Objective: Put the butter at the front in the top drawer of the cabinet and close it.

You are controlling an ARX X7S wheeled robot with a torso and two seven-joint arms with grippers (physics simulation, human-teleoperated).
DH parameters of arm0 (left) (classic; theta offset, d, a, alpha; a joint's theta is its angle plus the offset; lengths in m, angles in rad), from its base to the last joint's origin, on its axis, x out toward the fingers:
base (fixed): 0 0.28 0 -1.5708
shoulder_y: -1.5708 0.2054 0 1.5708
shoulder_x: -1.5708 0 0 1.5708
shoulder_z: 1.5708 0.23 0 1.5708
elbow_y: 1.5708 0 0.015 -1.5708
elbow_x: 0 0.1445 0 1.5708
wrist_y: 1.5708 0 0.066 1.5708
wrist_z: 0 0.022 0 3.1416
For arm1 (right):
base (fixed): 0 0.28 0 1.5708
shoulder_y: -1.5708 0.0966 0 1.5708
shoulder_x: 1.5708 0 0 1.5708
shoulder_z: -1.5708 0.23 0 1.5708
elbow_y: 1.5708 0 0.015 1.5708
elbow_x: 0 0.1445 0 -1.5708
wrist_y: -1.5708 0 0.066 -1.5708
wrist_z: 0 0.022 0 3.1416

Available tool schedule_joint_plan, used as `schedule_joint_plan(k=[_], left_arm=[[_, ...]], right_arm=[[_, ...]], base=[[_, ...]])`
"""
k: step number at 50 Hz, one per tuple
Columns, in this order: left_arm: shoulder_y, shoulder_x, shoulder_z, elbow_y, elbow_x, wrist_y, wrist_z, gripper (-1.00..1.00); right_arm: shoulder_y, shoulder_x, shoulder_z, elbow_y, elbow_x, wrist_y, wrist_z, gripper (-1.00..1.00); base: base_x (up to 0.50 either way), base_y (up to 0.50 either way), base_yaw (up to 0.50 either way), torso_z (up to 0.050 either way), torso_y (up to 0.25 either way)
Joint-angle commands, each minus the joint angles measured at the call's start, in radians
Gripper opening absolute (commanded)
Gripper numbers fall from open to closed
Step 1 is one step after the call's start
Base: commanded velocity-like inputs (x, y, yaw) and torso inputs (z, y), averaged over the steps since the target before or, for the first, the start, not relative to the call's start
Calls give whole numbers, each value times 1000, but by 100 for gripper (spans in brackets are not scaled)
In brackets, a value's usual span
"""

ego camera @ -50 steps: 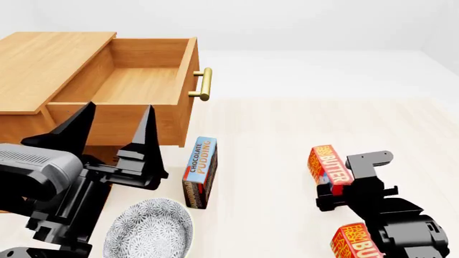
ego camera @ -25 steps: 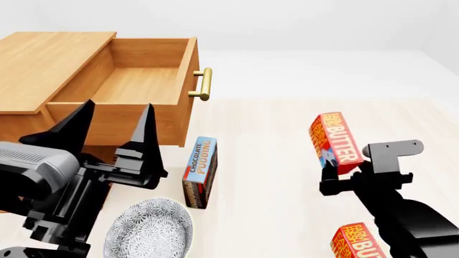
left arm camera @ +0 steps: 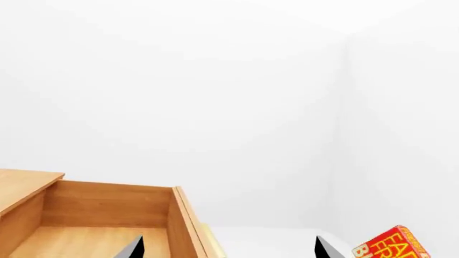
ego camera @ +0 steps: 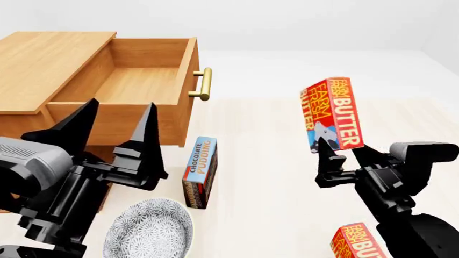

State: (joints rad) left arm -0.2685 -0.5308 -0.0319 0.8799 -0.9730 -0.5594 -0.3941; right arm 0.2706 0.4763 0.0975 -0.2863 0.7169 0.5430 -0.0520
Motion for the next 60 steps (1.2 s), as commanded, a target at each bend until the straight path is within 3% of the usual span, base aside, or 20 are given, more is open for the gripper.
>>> schedule_joint_plan(k=[1,13,27,60], left_arm=[[-9,-25,-20,7,-99,-14,-10,100],[0,-66,-72,3,-303,3,-11,100],[-56,-102,-86,-66,-541,18,-13,100],[-76,-147,-79,-149,-804,18,107,100]], right_arm=[[-29,-44,54,-72,90,-60,-76,-100],[-41,-92,32,-27,152,-122,-213,-100],[-51,-64,5,-44,248,-101,-345,-100],[25,-125,-78,9,396,-87,-538,-100]], base=[[0,0,0,0,10],[0,0,0,0,1],[0,0,0,1,1],[0,0,0,0,1]])
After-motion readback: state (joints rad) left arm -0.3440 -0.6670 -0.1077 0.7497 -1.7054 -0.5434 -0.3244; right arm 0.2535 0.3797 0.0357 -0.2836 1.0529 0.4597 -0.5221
